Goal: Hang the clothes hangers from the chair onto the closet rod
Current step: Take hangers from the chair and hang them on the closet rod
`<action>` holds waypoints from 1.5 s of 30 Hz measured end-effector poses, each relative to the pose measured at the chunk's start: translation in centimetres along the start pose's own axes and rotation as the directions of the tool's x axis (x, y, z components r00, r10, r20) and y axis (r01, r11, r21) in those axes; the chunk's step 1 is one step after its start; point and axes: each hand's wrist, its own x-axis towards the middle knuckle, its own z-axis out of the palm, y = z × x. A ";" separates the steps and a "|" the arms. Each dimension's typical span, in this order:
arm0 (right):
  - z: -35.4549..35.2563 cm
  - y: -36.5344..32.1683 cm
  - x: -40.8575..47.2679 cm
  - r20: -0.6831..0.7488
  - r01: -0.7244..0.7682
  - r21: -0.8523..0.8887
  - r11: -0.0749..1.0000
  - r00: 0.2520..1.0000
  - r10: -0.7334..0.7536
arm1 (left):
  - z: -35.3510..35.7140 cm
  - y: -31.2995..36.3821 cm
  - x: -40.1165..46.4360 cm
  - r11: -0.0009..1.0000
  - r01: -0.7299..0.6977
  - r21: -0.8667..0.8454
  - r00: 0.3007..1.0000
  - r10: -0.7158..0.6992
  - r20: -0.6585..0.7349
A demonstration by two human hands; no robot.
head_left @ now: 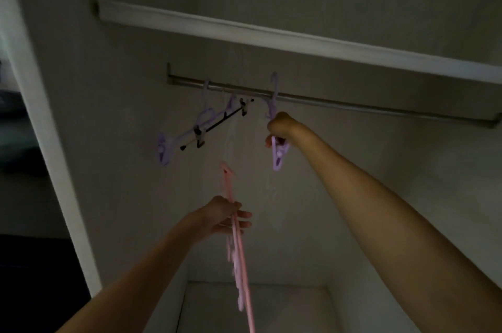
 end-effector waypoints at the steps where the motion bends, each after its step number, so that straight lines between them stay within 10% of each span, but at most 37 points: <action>1: 0.4 -0.3 0.2 0.040 -0.016 -0.037 0.999 0.999 0.018 | 0.0 0.4 -0.1 1.000 -0.008 -0.011 1.000 0.008 0.001; 20: 7.0 -3.3 1.2 0.257 0.031 0.156 0.987 0.964 -0.071 | -2.8 -0.4 0.8 0.991 0.002 -0.131 1.000 -0.006 -0.029; 29: 5.0 7.2 -4.5 0.246 -0.131 0.656 0.744 0.968 -0.046 | -1.4 -1.4 0.3 0.984 -0.006 -0.179 0.999 0.014 0.044; 40: 13.7 22.8 -10.5 0.521 -0.417 0.349 0.839 0.830 0.196 | 4.4 -4.1 1.8 0.952 -0.052 -0.301 0.989 0.090 0.114; 45: 13.1 25.1 -13.4 0.466 -0.461 0.629 0.626 0.868 0.171 | 6.1 -4.7 2.2 0.939 -0.035 -0.343 0.976 0.105 0.189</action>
